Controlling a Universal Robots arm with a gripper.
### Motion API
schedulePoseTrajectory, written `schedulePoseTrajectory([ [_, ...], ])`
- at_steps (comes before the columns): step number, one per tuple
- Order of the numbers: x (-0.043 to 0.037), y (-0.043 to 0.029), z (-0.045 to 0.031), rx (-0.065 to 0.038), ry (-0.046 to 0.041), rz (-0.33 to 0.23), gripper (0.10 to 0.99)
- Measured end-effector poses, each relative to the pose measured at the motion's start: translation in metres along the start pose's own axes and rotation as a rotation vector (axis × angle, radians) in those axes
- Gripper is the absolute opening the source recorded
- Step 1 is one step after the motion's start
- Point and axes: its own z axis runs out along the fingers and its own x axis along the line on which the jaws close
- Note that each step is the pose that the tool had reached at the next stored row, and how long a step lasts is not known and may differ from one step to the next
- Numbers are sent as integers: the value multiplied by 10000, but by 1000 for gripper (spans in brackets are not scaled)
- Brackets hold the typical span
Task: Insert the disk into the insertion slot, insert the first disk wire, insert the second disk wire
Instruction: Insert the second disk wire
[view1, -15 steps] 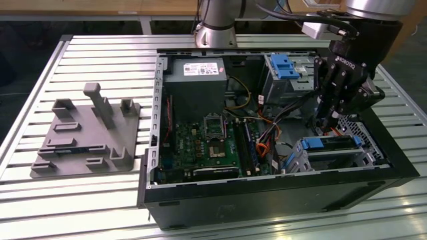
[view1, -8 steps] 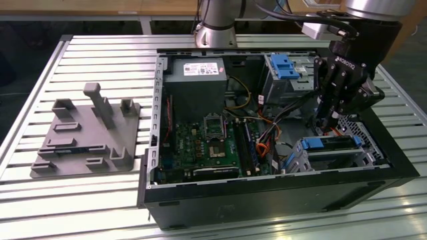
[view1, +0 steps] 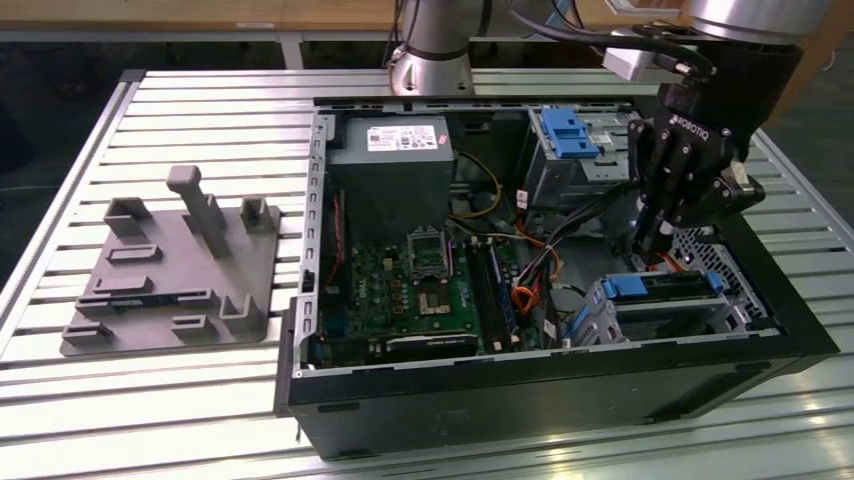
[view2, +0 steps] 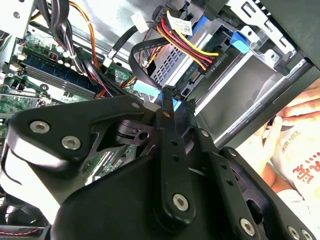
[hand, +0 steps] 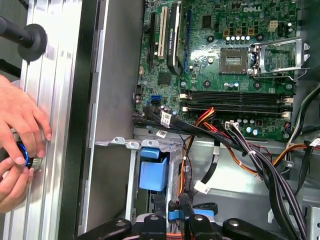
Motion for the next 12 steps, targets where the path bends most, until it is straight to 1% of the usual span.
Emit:
schedulePoseTrajectory([
  [3,-4,-3,14,14,2,18,251],
  [11,-5,-6,20,75,3,56,251],
  [12,-5,-6,21,83,2,58,235],
])
